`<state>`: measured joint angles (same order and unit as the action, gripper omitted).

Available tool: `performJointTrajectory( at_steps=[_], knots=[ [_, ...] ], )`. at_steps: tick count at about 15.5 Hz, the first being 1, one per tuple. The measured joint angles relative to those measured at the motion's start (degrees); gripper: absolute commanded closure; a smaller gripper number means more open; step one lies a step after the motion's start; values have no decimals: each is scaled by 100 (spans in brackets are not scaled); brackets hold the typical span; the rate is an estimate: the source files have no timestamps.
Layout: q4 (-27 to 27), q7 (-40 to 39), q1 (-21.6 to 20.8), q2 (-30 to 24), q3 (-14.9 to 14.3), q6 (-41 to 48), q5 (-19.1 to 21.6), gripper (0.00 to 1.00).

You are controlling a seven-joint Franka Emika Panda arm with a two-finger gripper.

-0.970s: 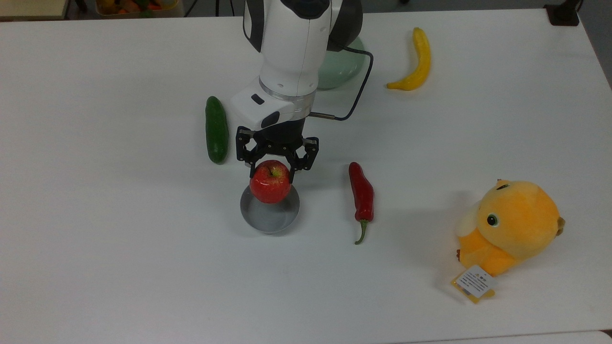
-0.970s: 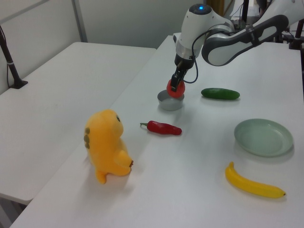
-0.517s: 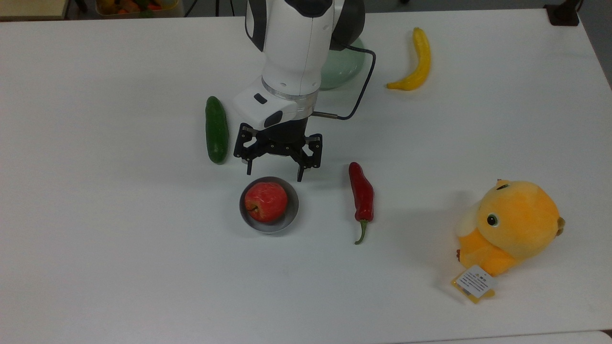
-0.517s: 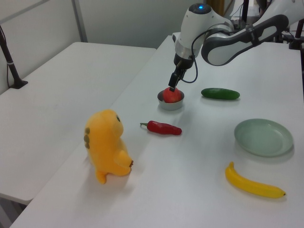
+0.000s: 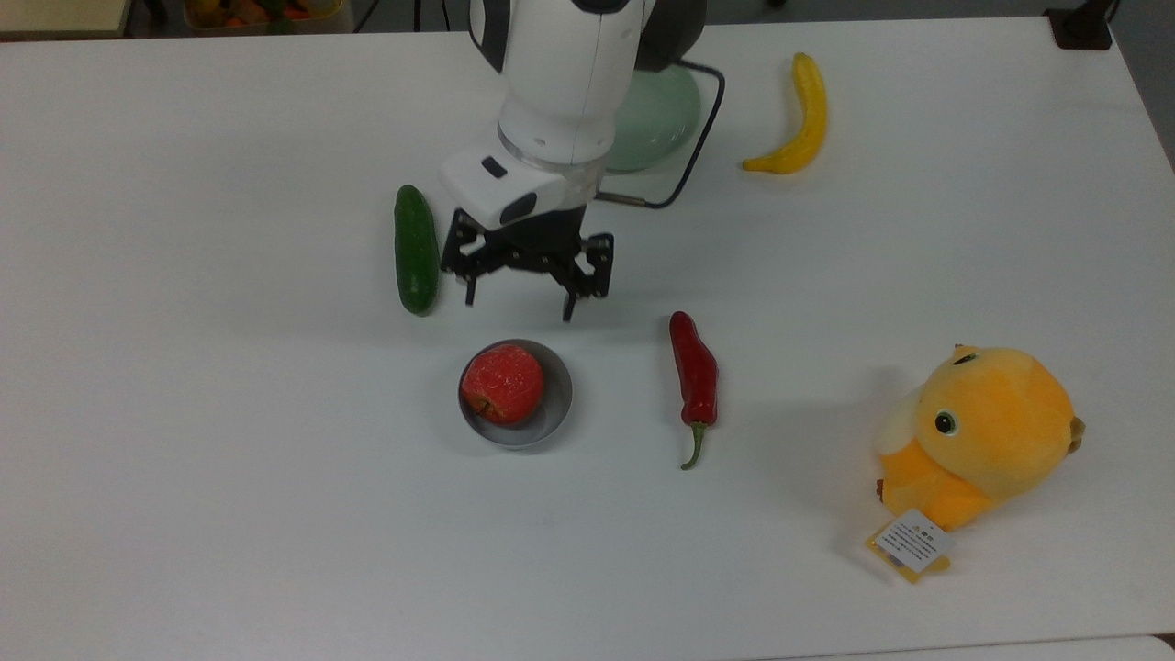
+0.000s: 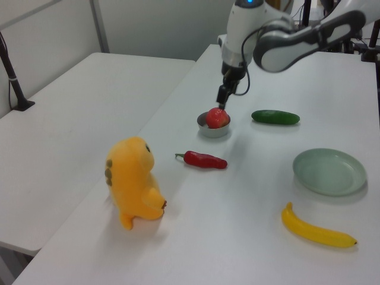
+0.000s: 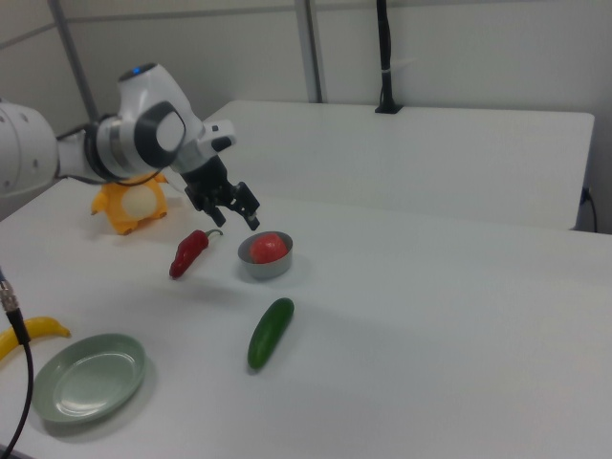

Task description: Put the red apple in the bowl

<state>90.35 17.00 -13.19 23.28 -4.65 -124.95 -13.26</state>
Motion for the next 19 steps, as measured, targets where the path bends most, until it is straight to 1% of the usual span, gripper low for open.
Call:
performJointTrajectory(
  at_steps=[2,4,8,10,11,13,15,19],
  knots=[
    [22,0,-16,-369,0,796,3,0],
    [163,0,-33,-856,0,1257,57,0],
    [688,-47,8,-1852,-16,1454,497,0],
    [946,-70,107,-2217,-43,1455,720,0],
    [1061,-79,240,-2401,-64,1455,861,0],
    [1118,-126,395,-2533,-133,1507,991,0],
    [1120,-351,519,-2581,-191,1731,1038,0],
    [1121,-782,655,-2599,-194,1889,1126,0]
  ],
)
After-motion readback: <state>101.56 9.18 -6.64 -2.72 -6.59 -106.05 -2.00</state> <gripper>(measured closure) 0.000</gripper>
